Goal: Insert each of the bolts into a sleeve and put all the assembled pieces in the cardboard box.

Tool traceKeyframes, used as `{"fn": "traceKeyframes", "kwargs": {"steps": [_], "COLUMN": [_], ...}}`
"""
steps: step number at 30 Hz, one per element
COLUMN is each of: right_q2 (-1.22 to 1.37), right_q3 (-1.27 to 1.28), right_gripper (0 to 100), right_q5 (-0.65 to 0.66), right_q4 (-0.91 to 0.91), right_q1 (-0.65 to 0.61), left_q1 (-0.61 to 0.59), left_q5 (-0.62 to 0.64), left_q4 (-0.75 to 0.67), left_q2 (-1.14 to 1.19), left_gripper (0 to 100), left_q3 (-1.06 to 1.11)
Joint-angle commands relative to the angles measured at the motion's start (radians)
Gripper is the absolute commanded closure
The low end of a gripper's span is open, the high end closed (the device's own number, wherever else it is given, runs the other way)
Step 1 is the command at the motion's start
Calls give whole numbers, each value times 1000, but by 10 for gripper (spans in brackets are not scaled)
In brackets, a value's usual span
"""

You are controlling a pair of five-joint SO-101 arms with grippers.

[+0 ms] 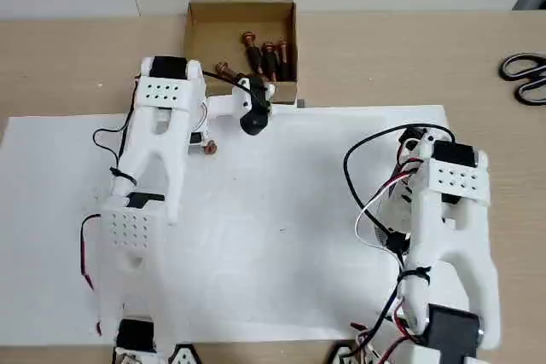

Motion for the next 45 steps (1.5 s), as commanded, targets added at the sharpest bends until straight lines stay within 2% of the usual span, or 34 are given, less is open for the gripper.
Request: {"fn": "traceKeyframes", "kwargs": {"steps": [1, 14, 17, 21, 31, 37, 41, 45], "right_q2": [-36, -36, -38, -38, -38, -38, -38, -38], "right_q3": [-5, -5, -5, -5, -5, -5, -5, -5], "right_gripper": [995, 995, 995, 995, 995, 995, 995, 995], "right_q5": [-8, -8, -6, -6, -6, -6, -6, -6], "right_q4": [-5, -2, -2, -2, -1, -1, -2, -2], "right_q1": [5, 5, 5, 5, 7, 7, 7, 7], "left_q1": [3, 68, 68, 69, 58, 66, 69, 77], "left_q5": [-29, -25, -20, 51, 55, 77, 100, 100], "left_q4": [-15, -12, -12, 21, 32, 28, 23, 21], "left_q2": [41, 117, 126, 126, 117, 117, 127, 158], "left_gripper": [931, 931, 931, 931, 931, 933, 992, 994], "left_q3": [5, -74, -74, -70, 22, -28, -71, -77]}}
